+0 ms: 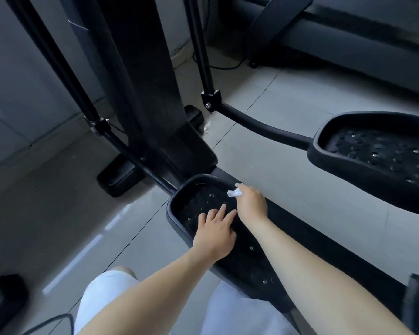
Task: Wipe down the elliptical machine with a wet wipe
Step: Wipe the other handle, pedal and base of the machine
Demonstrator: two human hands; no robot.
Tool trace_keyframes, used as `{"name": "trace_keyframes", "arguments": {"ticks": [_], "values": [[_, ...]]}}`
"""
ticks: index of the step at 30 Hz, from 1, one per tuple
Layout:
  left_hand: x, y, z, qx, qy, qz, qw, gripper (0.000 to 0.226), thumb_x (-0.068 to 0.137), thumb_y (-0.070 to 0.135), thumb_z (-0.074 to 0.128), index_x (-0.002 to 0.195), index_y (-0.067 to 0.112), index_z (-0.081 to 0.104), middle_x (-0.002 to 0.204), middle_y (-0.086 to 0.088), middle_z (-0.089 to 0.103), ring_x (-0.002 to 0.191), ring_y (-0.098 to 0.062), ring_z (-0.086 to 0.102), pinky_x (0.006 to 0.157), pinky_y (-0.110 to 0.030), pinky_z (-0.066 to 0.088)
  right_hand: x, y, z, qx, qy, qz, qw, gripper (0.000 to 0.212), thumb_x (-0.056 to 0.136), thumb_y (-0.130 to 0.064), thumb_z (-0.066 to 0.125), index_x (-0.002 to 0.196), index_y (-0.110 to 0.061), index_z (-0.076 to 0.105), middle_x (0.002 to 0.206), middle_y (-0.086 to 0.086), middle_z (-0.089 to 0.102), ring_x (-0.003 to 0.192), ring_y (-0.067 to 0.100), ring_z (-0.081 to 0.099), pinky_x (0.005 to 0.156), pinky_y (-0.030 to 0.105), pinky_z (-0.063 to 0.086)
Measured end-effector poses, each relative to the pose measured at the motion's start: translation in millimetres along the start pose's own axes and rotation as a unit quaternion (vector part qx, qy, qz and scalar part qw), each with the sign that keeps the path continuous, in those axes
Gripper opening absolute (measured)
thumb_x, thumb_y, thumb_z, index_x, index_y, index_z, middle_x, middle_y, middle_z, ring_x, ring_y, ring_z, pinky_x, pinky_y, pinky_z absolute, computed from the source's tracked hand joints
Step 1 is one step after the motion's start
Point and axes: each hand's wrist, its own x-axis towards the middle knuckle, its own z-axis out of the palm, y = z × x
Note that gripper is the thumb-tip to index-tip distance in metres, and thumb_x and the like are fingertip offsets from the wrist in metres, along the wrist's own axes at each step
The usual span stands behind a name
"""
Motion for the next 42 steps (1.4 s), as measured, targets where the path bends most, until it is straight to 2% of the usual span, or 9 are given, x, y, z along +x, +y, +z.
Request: {"name": "trace_keyframes", "arguments": {"ticks": [6,11,17,22,28,32,35,39,42], "values": [[-7,8,13,0.032,0.000,0.015,0.999,0.058,0.099,0.037,0.038,0.156,0.030,0.028,0.165,-0.003,0.025,0.142,-0.028,0.030,0.116,-0.046,0.017,-11,12,2,-0.015,0.012,-0.001,1.000,0.062,0.093,0.002,0.042,0.146,-0.030,0.052,0.130,-0.005,0.068,0.120,0.023,0.059,0.097,0.039,0.050],[-6,10,14,0.033,0.018,0.021,0.999,0.052,0.099,0.036,0.039,0.149,0.025,0.042,0.162,-0.003,0.033,0.138,-0.027,0.035,0.117,-0.044,0.019,-55,87,-16,-0.061,-0.003,0.088,0.994,0.043,0.100,-0.011,0.045,0.137,-0.027,0.059,0.129,-0.003,0.066,0.118,0.024,0.059,0.092,0.034,0.047],[-8,15,22,0.041,0.048,0.018,0.998,0.045,0.096,0.036,0.041,0.135,0.021,0.055,0.146,-0.001,0.049,0.131,-0.025,0.043,0.112,-0.041,0.024,-69,112,-7,-0.008,0.023,0.126,0.992,0.045,0.102,-0.013,0.046,0.144,-0.025,0.055,0.137,0.000,0.063,0.122,0.026,0.058,0.090,0.035,0.049],[-7,17,24,0.031,0.062,0.004,0.998,0.047,0.098,0.035,0.040,0.141,0.024,0.055,0.152,0.003,0.048,0.138,-0.021,0.042,0.114,-0.038,0.022,-46,70,-8,0.024,0.035,0.037,0.998,0.052,0.101,-0.006,0.048,0.147,-0.029,0.052,0.139,-0.001,0.063,0.123,0.027,0.059,0.099,0.038,0.049],[-8,16,27,0.027,0.085,-0.003,0.996,0.044,0.098,0.034,0.042,0.138,0.025,0.060,0.154,0.005,0.050,0.141,-0.017,0.043,0.116,-0.035,0.023,-50,76,-8,0.015,0.034,-0.008,0.999,0.071,0.095,0.007,0.041,0.150,-0.037,0.046,0.124,-0.014,0.069,0.115,0.018,0.060,0.085,0.028,0.043],[-10,20,25,0.037,0.108,0.005,0.993,0.040,0.097,0.033,0.046,0.130,0.024,0.066,0.141,0.007,0.061,0.133,-0.015,0.053,0.113,-0.035,0.027,-78,139,-10,-0.002,-0.004,0.014,1.000,0.055,0.101,-0.003,0.042,0.150,-0.030,0.049,0.126,-0.002,0.063,0.114,0.021,0.058,0.084,0.030,0.045],[-16,23,28,0.060,0.134,0.002,0.989,0.034,0.096,0.033,0.049,0.122,0.026,0.070,0.127,0.011,0.069,0.120,-0.014,0.060,0.108,-0.034,0.031,-86,161,-9,0.042,0.004,0.014,0.999,0.044,0.096,-0.003,0.049,0.136,-0.019,0.061,0.123,0.009,0.055,0.109,0.030,0.055,0.088,0.039,0.048],[-28,32,35,0.038,0.124,-0.024,0.991,0.039,0.098,0.032,0.049,0.135,0.029,0.061,0.143,0.011,0.059,0.127,-0.017,0.054,0.109,-0.035,0.034,-91,143,-5,0.077,0.013,-0.065,0.995,0.037,0.093,-0.002,0.055,0.125,-0.014,0.067,0.124,0.014,0.053,0.114,0.031,0.048,0.099,0.044,0.043],[-37,46,38,-0.078,0.102,-0.043,0.991,0.047,0.099,0.026,0.050,0.146,0.028,0.052,0.149,0.008,0.052,0.133,-0.018,0.048,0.108,-0.032,0.040,-97,125,-1,0.072,-0.020,-0.106,0.992,0.029,0.096,-0.004,0.049,0.117,-0.010,0.068,0.122,0.003,0.054,0.110,0.023,0.046,0.098,0.039,0.044]]}}
